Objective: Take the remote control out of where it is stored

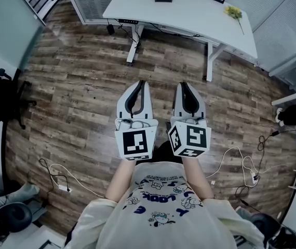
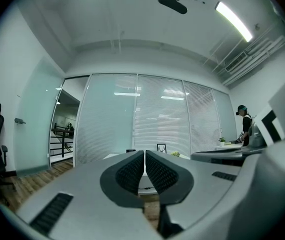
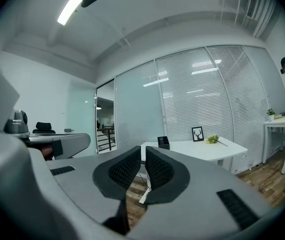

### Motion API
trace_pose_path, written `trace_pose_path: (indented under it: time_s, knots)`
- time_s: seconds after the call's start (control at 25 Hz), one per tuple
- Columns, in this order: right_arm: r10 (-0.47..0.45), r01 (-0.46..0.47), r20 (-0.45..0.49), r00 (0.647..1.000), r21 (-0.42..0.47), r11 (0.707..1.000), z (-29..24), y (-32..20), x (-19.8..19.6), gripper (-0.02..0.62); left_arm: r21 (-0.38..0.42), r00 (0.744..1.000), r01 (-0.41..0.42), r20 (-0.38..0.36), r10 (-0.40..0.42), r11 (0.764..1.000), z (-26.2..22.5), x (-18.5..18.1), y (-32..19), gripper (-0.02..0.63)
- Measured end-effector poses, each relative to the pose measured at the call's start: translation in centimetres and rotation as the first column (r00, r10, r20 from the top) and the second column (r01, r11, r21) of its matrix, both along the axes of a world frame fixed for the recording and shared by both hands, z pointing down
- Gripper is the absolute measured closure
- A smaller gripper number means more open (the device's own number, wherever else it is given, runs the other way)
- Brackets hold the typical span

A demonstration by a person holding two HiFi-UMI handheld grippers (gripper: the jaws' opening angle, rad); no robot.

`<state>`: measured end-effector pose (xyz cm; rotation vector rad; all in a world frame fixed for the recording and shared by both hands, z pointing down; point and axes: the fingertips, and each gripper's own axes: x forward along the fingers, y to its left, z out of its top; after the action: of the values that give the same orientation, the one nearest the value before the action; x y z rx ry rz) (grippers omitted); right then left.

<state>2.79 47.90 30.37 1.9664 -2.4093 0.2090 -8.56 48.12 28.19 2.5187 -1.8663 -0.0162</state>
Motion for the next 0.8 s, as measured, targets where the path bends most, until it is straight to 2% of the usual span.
trace_pose_path:
  time_s: [0.2, 0.32, 0.48, 0.64, 0.8]
  knots:
    - [0.009, -0.009, -0.006, 1.000, -0.019, 1.000, 0.6, -1.2, -0.7, 0.546, -0.001, 0.999, -0.002, -0.039, 0.002, 1.000, 0.3, -0.6, -1.5, 0.583]
    - [0.009, -0.009, -0.012, 1.000, -0.026, 1.000, 1.0, -2.4, -1.0, 0.546, -0.024, 1.000, -0.009, -0.011, 0.009, 1.000, 1.0, -0.9, -2.6, 0.583]
    - [0.013, -0.014, -0.011, 1.000, -0.037, 0.999, 1.4, -4.5, -0.7, 0.546, -0.027, 1.000, -0.003, -0.019, 0.002, 1.000, 1.2, -0.9, -4.6, 0.583]
    - [0.006, -0.006, -0.002, 1.000, -0.042, 0.999, 1.8, -8.0, -0.2, 0.546, -0.042, 1.000, 0.009, 0.005, -0.009, 0.999, 1.9, -0.6, -7.5, 0.583]
    - [-0.002, 0.003, 0.011, 1.000, -0.042, 0.999, 1.9, -12.6, 0.6, 0.546, -0.041, 0.999, 0.032, -0.003, -0.032, 0.999, 2.0, -0.1, -11.6, 0.583]
